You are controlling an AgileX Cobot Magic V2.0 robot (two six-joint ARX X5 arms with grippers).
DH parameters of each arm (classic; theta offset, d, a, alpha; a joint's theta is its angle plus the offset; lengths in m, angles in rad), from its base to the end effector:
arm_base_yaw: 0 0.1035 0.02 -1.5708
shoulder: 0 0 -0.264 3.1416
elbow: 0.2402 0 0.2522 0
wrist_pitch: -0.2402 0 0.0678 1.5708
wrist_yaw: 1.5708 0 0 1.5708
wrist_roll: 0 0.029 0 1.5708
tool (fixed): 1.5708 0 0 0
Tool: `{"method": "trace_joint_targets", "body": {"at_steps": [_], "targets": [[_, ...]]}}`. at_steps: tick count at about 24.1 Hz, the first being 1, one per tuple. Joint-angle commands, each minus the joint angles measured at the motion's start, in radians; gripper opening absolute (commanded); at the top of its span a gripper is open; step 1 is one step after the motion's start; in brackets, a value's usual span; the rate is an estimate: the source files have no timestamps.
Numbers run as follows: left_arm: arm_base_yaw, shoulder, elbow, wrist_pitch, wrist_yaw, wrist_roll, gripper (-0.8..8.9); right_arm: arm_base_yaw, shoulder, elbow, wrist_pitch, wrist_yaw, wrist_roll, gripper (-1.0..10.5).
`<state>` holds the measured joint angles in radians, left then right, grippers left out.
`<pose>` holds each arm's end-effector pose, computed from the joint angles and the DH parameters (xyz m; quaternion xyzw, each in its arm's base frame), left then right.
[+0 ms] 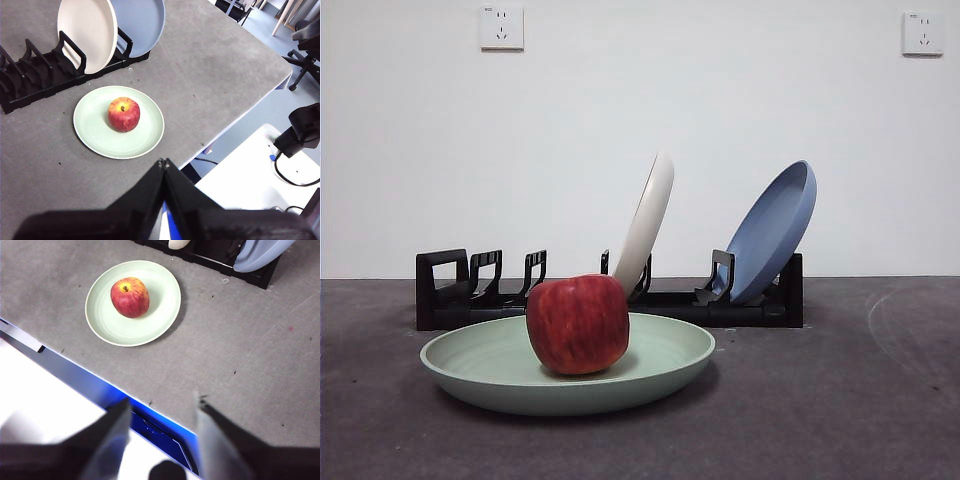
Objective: Take the green plate from the plate rack,put the plate on the table,take the apple from the table,put the apple in the plate
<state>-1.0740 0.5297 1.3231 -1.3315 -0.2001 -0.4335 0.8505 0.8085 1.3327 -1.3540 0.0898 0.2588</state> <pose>0.0069 -0.0006 0.4043 -0.0334 0.2964 -0.3525 0.8870 0.0580 0.0622 0.3977 -0.0714 0.4002 0.2905 0.8662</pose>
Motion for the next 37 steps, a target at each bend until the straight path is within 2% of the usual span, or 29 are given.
{"method": "trace_joint_targets", "body": {"at_steps": [1, 3, 7, 26, 28, 31, 33, 34, 36, 37], "targets": [[0.002, -0.003, -0.006, 0.005, -0.001, 0.002, -0.08, 0.001, -0.002, -0.008, -0.023, 0.006, 0.011, -0.1], [0.002, -0.003, -0.006, 0.005, -0.001, 0.004, -0.08, 0.001, -0.002, -0.008, -0.023, 0.004, 0.012, -0.1], [0.002, -0.003, -0.006, 0.005, -0.003, -0.011, -0.04, 0.001, -0.002, -0.008, -0.024, 0.004, 0.071, 0.0], [0.017, -0.004, -0.005, 0.016, -0.009, -0.011, -0.04, 0.001, 0.007, -0.008, -0.023, 0.139, 0.071, 0.0], [0.083, -0.004, -0.006, 0.018, -0.003, -0.019, -0.04, 0.001, 0.007, -0.008, -0.023, 0.139, 0.071, 0.0], [0.278, -0.005, -0.008, 0.103, -0.044, 0.021, -0.04, 0.001, 0.007, -0.008, -0.023, 0.14, 0.071, 0.0], [0.449, -0.02, -0.032, 0.286, -0.153, 0.071, -0.04, 0.001, 0.007, -0.008, -0.023, 0.139, 0.071, 0.0], [0.539, -0.031, -0.064, 0.41, -0.17, 0.088, -0.04, 0.001, 0.007, -0.008, -0.023, 0.139, 0.071, 0.0], [0.705, -0.069, -0.179, 0.663, -0.097, 0.099, -0.04, 0.001, 0.007, -0.008, -0.023, 0.139, 0.071, 0.0], [0.774, -0.093, -0.256, 0.768, -0.012, 0.104, -0.04, 0.001, 0.007, -0.008, -0.023, 0.139, 0.071, 0.0]]}}
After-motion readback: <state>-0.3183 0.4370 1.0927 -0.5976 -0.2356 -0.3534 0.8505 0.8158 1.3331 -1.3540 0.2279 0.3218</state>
